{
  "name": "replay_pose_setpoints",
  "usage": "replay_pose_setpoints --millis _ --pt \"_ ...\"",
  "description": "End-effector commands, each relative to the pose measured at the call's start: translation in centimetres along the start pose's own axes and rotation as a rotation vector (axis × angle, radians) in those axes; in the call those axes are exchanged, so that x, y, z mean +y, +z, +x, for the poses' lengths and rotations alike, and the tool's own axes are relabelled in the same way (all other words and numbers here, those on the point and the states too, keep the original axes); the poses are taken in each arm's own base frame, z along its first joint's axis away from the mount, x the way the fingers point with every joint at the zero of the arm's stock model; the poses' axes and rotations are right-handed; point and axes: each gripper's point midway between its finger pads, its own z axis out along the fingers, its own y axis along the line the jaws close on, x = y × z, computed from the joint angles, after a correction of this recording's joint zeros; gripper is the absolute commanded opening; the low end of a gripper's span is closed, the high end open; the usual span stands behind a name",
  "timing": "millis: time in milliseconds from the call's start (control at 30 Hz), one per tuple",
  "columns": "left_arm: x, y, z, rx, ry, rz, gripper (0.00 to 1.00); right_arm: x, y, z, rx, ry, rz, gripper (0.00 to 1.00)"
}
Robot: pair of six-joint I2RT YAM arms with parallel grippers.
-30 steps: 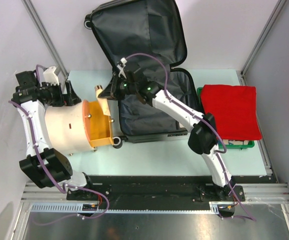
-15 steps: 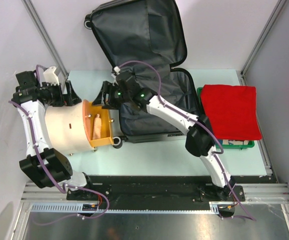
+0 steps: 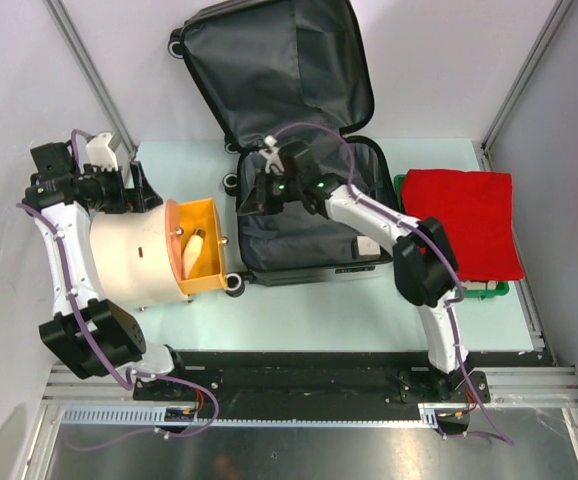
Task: Open, take out, and arrange the luggage
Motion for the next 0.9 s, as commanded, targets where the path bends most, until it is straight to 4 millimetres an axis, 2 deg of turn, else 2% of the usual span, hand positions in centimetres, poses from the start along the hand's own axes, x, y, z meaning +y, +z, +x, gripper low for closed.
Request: replay_pose_setpoints --millis 0,100,167,233,333,500,600,700,733,867 --pt "-1.0 0.1 0.1 -0.009 0.005 0.038 0.96 5.4 3.0 3.0 0.089 -0.182 -0.182 0.14" --pt "-0.9 0.3 0.7 0.003 -0.005 0.038 0.96 6.2 4.2 3.7 0.111 -0.199 -0.226 0.13" --pt "-0.9 0.4 0.9 0.005 -0.008 0.041 0.96 6.8 5.3 4.9 0.142 -0.215 -0.238 0.13" --pt "-0.9 0.7 1.3 0.014 -0.018 0.049 0.95 8.1 6.0 5.8 0.159 -0.208 -0.285 0.13" --pt "-0.9 1.0 1.8 0.024 -0.028 0.054 0.94 10.3 6.9 6.2 0.163 -0.187 -0.372 0.16" --pt "-0.5 1.4 3.2 0.047 -0.037 0.042 0.91 13.3 7.4 5.6 0.107 -0.207 -0.481 0.2" --pt "-0.6 1.7 3.9 0.058 -0.04 0.046 0.9 13.9 7.7 5.5 0.086 -0.21 -0.511 0.22" --pt "-0.6 1.9 4.2 0.066 -0.047 0.049 0.89 14.8 7.6 4.9 0.06 -0.181 -0.568 0.29" --pt "-0.5 1.9 4.2 0.068 -0.051 0.05 0.88 14.7 7.6 4.8 0.063 -0.127 -0.574 0.29" --pt "-0.4 2.1 4.0 0.067 -0.055 0.055 0.88 14.7 8.4 4.5 0.049 -0.111 -0.579 0.23"
